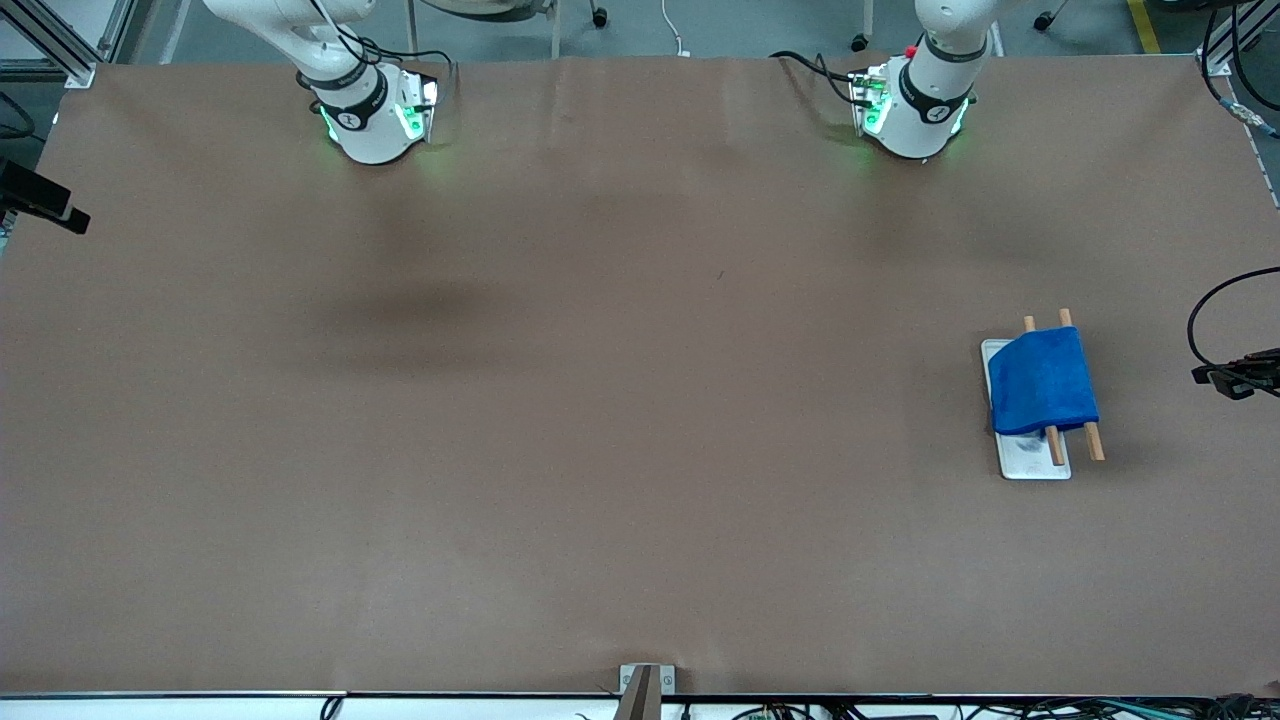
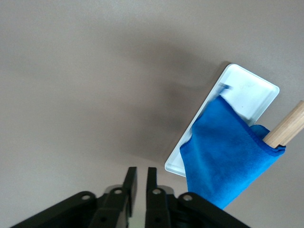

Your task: Right arm passes towel to left arm to hang

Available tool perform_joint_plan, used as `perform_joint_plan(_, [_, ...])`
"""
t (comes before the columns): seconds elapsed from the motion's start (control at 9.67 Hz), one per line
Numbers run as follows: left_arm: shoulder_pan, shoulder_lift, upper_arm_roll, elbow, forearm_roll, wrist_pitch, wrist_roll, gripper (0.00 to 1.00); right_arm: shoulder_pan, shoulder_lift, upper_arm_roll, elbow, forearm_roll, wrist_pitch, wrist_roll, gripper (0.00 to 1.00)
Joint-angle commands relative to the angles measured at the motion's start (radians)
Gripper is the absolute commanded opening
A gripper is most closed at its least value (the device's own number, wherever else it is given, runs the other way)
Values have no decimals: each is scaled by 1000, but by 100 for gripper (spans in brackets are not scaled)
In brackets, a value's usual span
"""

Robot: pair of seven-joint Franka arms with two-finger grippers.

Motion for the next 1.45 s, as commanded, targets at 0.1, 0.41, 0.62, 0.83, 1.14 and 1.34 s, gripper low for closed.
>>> perform_joint_plan(0.1, [-17, -14, -20, 6, 22, 8, 33, 100, -6, -20, 9, -15, -9, -4, -7, 100])
perform_joint_plan(0.41, [-15, -66, -59, 6, 20, 8, 82, 100, -7, -20, 9, -14, -9, -4, -7, 100])
perform_joint_plan(0.62, [-17, -97, -89, 8, 15, 3, 116, 100, -7, -20, 9, -15, -9, -4, -7, 100])
perform_joint_plan(0.83, [-15, -179, -150, 6, 11, -9, 75, 100, -7, -20, 9, -14, -9, -4, -7, 100])
perform_joint_plan(1.14, [-17, -281, -276, 3, 22, -62, -29, 100, -7, -20, 9, -14, -8, -4, -7, 100])
perform_joint_plan(1.34, [-15, -347, -382, 3, 23, -135, -143, 100, -7, -20, 9, -14, -8, -4, -7, 100])
